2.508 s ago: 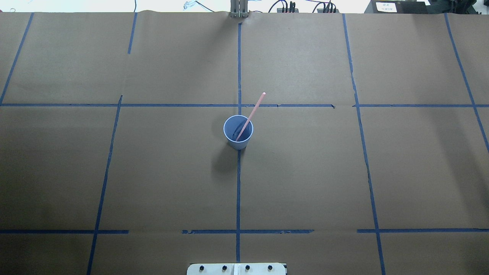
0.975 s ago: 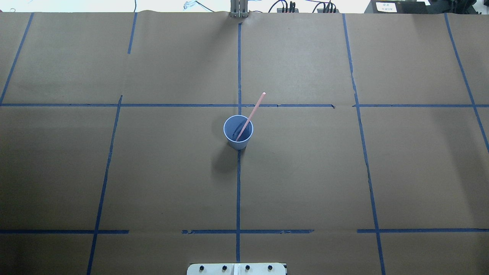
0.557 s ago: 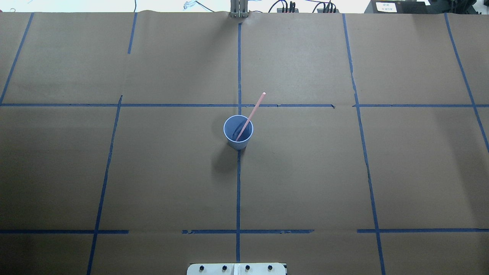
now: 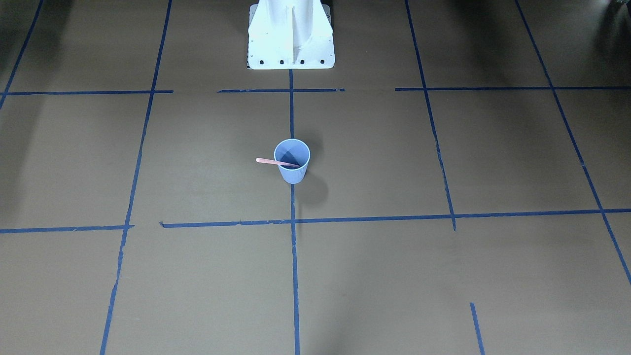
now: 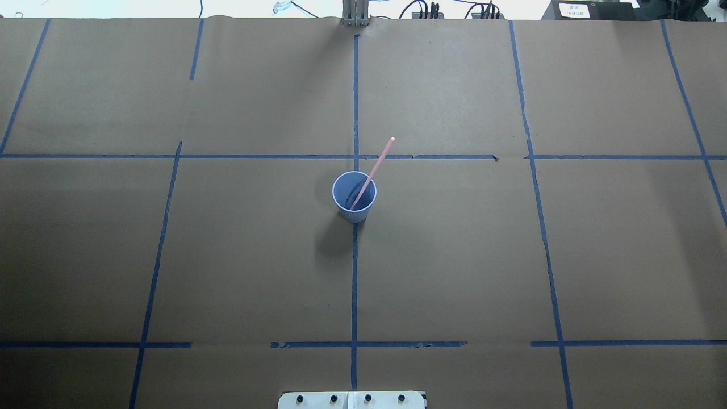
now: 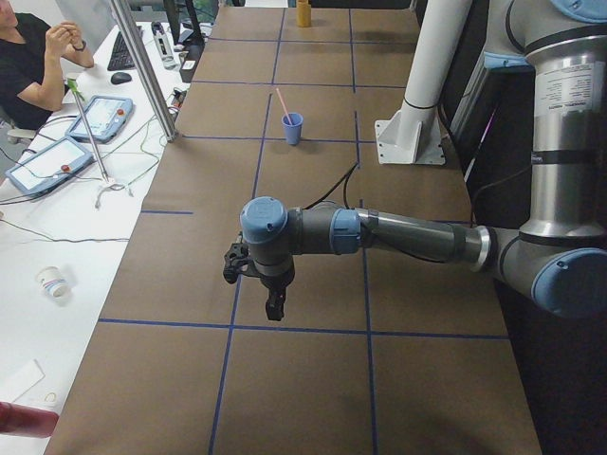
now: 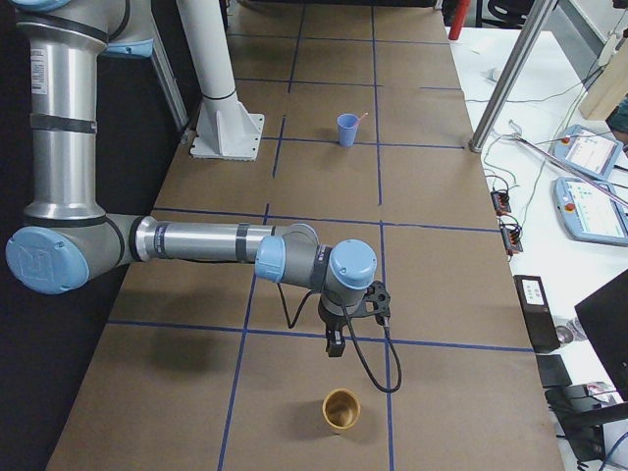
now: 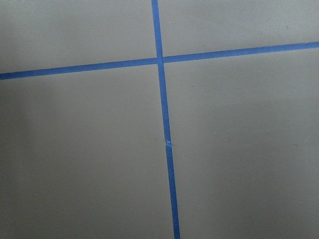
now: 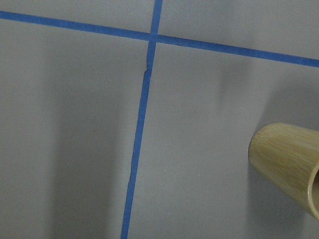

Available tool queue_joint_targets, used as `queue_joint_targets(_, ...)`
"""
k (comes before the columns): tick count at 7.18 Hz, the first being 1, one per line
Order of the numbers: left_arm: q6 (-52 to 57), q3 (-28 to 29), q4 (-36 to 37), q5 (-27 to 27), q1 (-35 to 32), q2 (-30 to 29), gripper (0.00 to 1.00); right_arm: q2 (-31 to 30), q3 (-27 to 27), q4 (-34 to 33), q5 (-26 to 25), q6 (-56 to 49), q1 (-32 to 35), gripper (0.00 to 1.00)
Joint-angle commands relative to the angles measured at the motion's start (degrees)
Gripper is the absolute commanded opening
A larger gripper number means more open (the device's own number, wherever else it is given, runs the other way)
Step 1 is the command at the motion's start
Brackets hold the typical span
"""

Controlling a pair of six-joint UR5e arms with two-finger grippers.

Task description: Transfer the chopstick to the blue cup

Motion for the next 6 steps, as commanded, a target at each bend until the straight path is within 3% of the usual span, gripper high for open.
queue_joint_targets(1,0.0,0.5,0.0,0.4,0.1,0.3,1.0,0.1,-0.8,0.1,0.2,0.0,-0.1,1.0)
queue_joint_targets(6,0.1,2.3,-0.1,0.5,0.8,-0.1,1.0,-0.2,-0.6,2.0,2.6,0.0,-0.5,1.0)
